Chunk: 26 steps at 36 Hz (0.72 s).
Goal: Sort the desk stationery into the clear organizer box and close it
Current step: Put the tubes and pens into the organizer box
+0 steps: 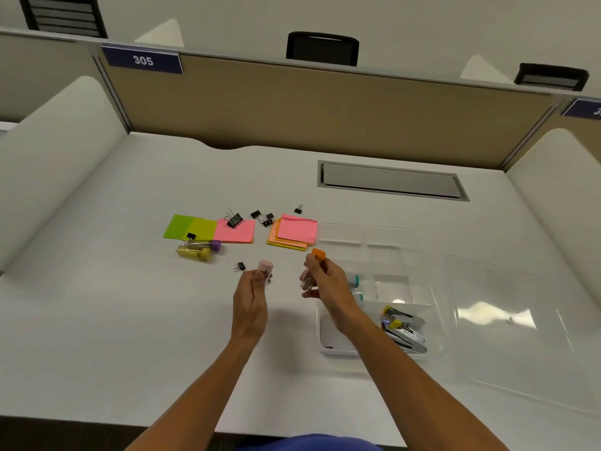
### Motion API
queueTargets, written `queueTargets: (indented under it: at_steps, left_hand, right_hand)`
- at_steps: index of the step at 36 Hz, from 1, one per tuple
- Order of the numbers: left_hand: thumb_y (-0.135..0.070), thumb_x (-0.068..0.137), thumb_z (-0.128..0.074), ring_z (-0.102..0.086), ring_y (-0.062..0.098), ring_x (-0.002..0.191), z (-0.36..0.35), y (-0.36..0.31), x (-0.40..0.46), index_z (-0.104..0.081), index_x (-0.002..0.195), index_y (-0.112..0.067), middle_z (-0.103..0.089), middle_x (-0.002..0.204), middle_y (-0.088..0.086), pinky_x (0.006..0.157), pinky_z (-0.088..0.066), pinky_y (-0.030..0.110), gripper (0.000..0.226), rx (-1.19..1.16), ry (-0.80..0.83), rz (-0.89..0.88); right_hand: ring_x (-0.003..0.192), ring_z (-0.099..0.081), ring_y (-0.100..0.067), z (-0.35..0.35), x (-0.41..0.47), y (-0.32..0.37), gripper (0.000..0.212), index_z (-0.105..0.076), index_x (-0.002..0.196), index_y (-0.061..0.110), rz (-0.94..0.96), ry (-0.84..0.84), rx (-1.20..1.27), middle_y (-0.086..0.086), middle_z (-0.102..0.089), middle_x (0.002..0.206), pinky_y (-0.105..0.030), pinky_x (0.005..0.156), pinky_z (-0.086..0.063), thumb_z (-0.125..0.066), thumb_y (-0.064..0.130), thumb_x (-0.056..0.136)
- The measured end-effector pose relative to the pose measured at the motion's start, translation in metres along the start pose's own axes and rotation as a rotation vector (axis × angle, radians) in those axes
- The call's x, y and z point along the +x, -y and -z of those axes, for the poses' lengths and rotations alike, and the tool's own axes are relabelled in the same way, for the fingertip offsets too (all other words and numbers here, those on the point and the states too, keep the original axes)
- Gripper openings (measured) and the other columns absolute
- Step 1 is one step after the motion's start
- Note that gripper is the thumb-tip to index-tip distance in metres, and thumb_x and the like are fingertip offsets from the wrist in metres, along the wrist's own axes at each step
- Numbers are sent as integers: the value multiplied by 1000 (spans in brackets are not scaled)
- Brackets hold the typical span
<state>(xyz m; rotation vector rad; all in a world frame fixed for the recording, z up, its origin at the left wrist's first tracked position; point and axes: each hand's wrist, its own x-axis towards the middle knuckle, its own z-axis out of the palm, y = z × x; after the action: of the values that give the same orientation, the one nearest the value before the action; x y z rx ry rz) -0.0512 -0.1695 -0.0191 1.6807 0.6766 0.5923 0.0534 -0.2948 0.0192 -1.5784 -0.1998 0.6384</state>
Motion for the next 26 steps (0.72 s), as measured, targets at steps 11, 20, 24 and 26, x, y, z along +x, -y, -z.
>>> queueTargets:
  at_steps: [11, 20, 24, 26]
  left_hand:
    - [-37, 102, -39, -55, -7, 81, -77, -55, 1, -50, 109, -18, -57, 94, -5, 70, -45, 6, 23, -31, 211, -72]
    - [-18, 101, -49, -54, 4, 102, -146, -79, 0, -48, 123, -17, -55, 115, -6, 85, -43, 14, 22, 144, 429, -114]
    - [-11, 100, -48, -51, 6, 101, -172, -83, -1, -48, 118, -19, -51, 116, -4, 79, -39, 8, 21, 249, 474, -137]
    - [-10, 99, -49, -51, 5, 100, -183, -85, -1, -48, 113, -24, -53, 114, -5, 79, -40, 9, 20, 293, 502, -156]
  right_hand:
    - [58, -48, -9, 78, -14, 6, 42, -72, 96, 25, 7, -134, 42, 0, -57, 68, -26, 54, -44, -53, 62, 92]
    - [61, -66, -10, 146, -23, 5, 37, -70, 94, 20, -49, -249, -50, 3, -71, 78, -26, 58, -55, -60, 55, 91]
    - [74, -74, -17, 171, -23, 3, 25, -66, 103, 19, -46, -266, -48, -3, -73, 95, -32, 69, -61, -65, 41, 92]
    - [74, -74, -14, 182, -21, 1, 24, -61, 108, 21, -36, -301, -123, -3, -72, 97, -31, 71, -62, -67, 37, 91]
